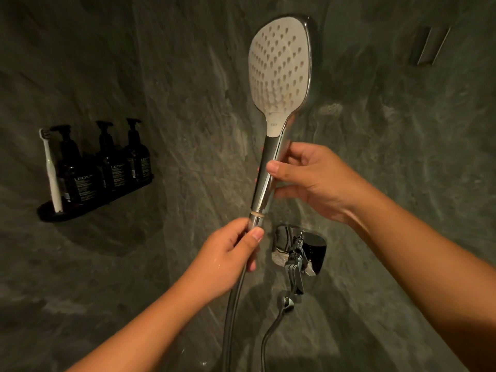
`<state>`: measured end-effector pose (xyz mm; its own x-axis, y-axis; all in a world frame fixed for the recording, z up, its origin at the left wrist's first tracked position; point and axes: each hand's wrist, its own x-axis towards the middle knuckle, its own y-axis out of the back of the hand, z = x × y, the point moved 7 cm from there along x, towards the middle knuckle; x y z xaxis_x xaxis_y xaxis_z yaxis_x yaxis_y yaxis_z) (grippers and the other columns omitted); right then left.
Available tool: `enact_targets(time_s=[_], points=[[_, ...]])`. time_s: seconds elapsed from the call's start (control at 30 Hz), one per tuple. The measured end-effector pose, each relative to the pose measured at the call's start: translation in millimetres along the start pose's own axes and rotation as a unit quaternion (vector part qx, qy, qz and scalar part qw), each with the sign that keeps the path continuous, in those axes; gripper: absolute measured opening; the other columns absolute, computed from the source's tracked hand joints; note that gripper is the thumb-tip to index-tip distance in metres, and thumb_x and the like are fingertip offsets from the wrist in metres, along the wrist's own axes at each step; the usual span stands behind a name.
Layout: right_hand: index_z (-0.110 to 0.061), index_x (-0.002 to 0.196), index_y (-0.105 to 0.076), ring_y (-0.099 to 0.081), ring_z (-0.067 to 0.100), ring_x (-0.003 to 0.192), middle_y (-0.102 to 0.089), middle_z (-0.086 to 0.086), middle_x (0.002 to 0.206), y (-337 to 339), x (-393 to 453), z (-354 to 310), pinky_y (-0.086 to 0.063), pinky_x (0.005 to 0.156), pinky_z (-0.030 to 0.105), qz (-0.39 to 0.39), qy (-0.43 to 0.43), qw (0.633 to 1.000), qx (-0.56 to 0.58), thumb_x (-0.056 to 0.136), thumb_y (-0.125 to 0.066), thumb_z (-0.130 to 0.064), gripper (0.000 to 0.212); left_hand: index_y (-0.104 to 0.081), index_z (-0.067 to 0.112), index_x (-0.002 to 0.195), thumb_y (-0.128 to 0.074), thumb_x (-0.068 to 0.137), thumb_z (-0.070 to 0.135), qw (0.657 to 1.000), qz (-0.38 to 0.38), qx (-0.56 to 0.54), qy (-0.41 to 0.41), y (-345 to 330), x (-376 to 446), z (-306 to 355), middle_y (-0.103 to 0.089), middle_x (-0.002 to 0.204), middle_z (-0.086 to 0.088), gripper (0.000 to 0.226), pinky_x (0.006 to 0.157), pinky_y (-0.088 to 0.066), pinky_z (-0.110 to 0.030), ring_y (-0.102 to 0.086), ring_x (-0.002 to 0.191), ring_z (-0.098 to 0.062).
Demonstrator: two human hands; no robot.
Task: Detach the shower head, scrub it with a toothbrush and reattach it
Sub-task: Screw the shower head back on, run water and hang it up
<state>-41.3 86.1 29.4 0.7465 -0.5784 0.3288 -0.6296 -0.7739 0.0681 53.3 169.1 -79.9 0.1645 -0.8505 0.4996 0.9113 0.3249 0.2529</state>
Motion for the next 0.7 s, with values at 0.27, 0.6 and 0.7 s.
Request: enact_targets(time_s=[0.27,0.6,0.7], points=[[-0.012,0.095,-0.058,-0.065,0.006,0.069,-0.067,-0.008,0.07,-5.0,2.5,1.0,-0.055,0.061,0.027,0.032,0.028,0.999,0.002,0.077,-0.074,-0.009,0.025,-0.053,-0.001,0.084,-0.049,0.093,0.031,1.0,-0.01,-0.018,0.009,-1.3,1.8,3.2,-0.056,0.063,-0.006,0.034,0.061,-0.043,-0.034,-0.055,0.056,-0.019],[-0.011,0.103,-0.063,-0.064,0.026,0.084,-0.067,0.016,0.092,-7.9,-1.7,2.2,-0.059,0.073,0.034,-0.013,0.024,0.998,0.05,0.08,-0.067,-0.015,0.024,-0.055,-0.003,0.088,-0.051,0.088,0.045,0.999,-0.009,-0.032,0.003,1.4,1.1,4.3,-0.057,0.065,-0.005,0.047,0.06,-0.046,-0.031,-0.056,0.057,-0.018],[-0.012,0.097,-0.06,-0.066,0.013,0.072,-0.069,0.0,0.077,-6.7,-1.7,0.0,-0.057,0.068,0.033,0.001,0.034,0.999,0.028,0.083,-0.068,-0.007,0.017,-0.054,-0.005,0.088,-0.051,0.091,0.04,1.0,-0.014,-0.023,-0.002,-0.6,1.1,6.1,-0.056,0.066,-0.004,0.045,0.062,-0.046,-0.029,-0.057,0.058,-0.015]])
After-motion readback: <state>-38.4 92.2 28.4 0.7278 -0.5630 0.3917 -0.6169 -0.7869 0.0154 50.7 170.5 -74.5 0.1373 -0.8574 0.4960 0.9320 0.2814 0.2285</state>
